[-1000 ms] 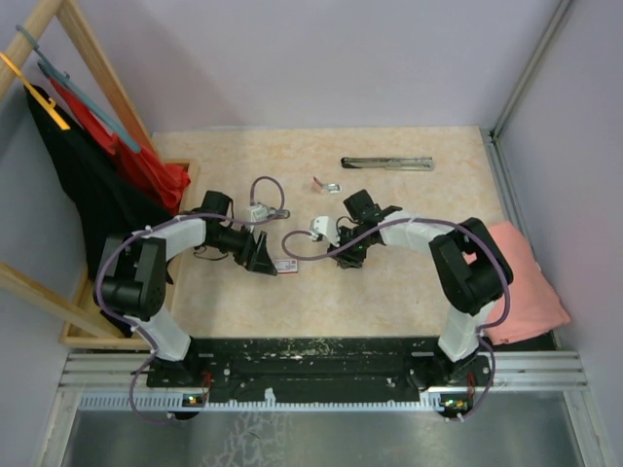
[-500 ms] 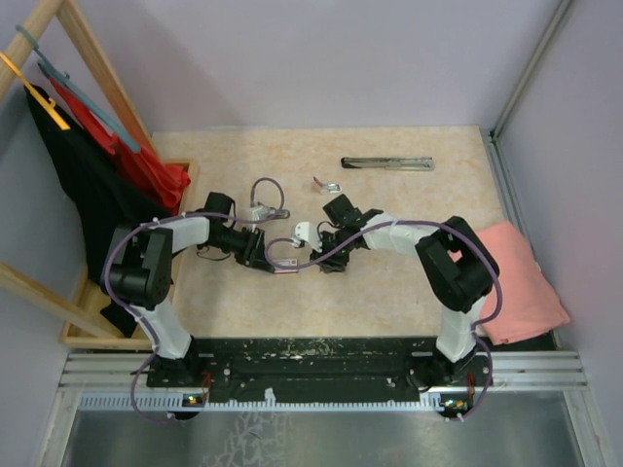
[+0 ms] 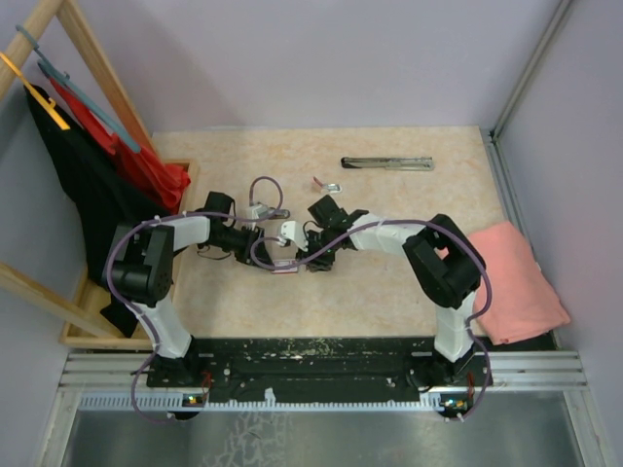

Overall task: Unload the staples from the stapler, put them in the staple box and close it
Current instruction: Close the staple box at the center of the board.

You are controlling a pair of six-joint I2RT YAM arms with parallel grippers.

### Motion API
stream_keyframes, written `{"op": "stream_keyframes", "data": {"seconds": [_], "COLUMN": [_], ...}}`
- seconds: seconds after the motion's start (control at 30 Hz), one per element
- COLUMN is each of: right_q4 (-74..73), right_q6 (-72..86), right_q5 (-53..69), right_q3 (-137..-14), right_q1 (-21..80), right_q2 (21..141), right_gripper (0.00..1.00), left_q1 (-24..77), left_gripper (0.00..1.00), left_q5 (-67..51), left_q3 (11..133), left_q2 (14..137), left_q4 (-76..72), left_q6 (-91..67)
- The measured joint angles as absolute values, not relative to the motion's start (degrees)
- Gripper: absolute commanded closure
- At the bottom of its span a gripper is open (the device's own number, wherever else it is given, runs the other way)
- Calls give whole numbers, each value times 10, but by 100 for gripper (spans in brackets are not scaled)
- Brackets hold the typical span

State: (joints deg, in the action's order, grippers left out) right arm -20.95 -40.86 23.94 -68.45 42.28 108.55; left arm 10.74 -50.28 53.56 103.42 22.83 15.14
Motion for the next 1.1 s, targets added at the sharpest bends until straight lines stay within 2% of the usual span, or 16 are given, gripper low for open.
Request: {"op": "stream_keyframes", "data": {"seconds": [1.1], "right_q4": [-191], "right_q6": [-370], "right_q5": [219], "right_q3": [-715], "right_q1": [455], "right_q2": [1111], "right_gripper": [61], "left_q1": [107], "left_gripper": [63], "left_q5": [-512], "left_q3": [545], "left_q2": [1050], "left_q4": [212], "left_q6": [130]}}
